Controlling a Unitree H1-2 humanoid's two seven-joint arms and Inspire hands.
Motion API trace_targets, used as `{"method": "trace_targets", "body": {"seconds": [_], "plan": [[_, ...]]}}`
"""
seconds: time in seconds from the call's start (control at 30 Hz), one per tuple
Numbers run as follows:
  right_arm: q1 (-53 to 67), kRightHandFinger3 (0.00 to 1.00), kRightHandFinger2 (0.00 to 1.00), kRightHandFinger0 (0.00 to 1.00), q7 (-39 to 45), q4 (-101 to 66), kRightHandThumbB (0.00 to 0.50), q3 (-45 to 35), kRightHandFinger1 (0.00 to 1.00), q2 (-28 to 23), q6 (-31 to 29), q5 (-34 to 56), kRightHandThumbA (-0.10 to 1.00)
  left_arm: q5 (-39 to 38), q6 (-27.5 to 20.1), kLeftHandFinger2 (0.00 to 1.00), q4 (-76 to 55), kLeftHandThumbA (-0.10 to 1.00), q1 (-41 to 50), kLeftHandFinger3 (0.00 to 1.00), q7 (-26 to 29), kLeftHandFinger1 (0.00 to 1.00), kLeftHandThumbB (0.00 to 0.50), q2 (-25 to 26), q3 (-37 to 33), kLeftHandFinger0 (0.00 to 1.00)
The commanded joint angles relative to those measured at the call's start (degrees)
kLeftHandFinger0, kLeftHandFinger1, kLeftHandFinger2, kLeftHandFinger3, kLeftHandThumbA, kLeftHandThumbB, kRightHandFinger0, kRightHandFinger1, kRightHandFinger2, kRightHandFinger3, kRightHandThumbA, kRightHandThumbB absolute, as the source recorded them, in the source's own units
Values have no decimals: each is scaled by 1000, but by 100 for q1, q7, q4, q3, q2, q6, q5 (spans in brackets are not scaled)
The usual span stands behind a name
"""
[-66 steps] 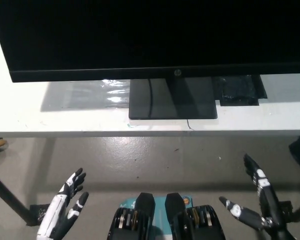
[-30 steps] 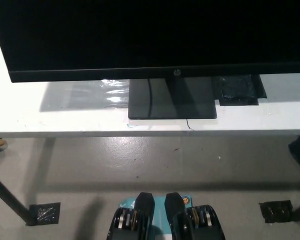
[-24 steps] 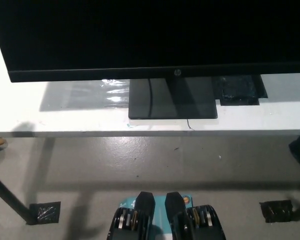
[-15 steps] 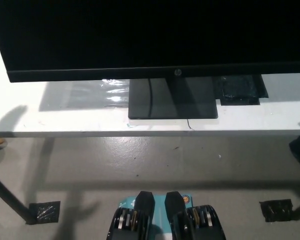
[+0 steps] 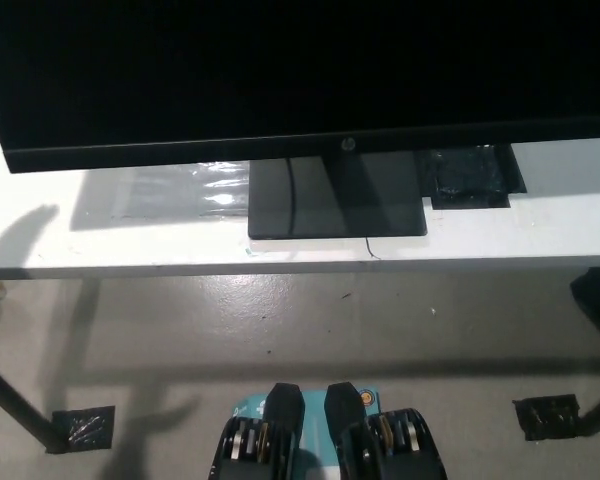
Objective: The monitor is placed at the center of the table and the robot uses both its hand to grab the left and right sides of the monitor to tilt the angle of the monitor downwards
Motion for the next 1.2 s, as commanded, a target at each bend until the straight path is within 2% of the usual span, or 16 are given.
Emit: {"method": "trace_targets", "body": {"seconds": [0.0, 0.1, 0.17, 0.37, 0.43, 0.63, 0.77, 0.83, 0.97, 1.0, 1.17], "plan": [[-228, 1000, 1000, 1000, 168, -145, 500, -170, 1000, -266, 144, 40, 989, -116, -124, 1000, -108, 1000, -97, 1000, -159, 1000, 419, 272, 71, 1000], [-200, 1000, 1000, 1000, 216, -81, 476, -260, 1000, -289, 107, 68, 996, -150, -155, 1000, -88, 1000, -97, 1000, -205, 1000, 416, 265, 84, 1000], [-188, 1000, 1000, 1000, 226, -1, 500, -277, 1000, -323, 133, 26, 1000, -160, -169, 1000, -83, 1000, -99, 1000, -210, 1000, 413, 243, 89, 1000], [-214, 1000, 1000, 1000, 210, 103, 500, -306, 1000, -353, 79, -70, 1000, -292, 22, 1000, -210, 1000, -37, 1000, -288, 1000, 461, 200, 106, 1000], [-239, 1000, 1000, 1000, 140, 145, 500, -331, 1000, -384, -66, -174, 1000, -201, -37, 1000, -217, 1000, -40, 1000, -266, 1000, 449, 215, 114, 1000], [-103, 1000, 1000, 1000, 204, -99, 500, -482, 1000, -520, 48, -55, 1000, -209, -83, 1000, -185, 1000, -55, 1000, -297, 1000, 444, 231, 154, 1000], [-112, 1000, 1000, 1000, 179, -55, 500, -494, 1000, -546, 144, -158, 1000, -185, -112, 1000, -158, 1000, -21, 1000, -338, 1000, 447, 248, 154, 1000], [-148, 1000, 1000, 1000, 180, 34, 500, -474, 1000, -563, 61, -233, 1000, -140, -14, 1000, -207, 1000, -17, 1000, -320, 1000, 469, 246, 153, 1000], [-26, 1000, 1000, 1000, 195, -37, 500, -603, 1000, -597, 49, -117, 1000, -105, -97, 1000, -210, 1000, -13, 1000, -323, 1000, 453, 254, 151, 1000], [6, 1000, 1000, 1000, 61, -36, 500, -634, 1000, -607, -1, -259, 1000, -145, 8, 1000, -251, 1000, -4, 1000, -325, 1000, 467, 256, 167, 1000], [200, 1000, 1000, 1000, 145, -150, 500, -849, 1000, -581, 219, -29, 1000, -109, 18, 1000, -229, 1000, -26, 1000, -341, 1000, 456, 269, 142, 1000]]}}
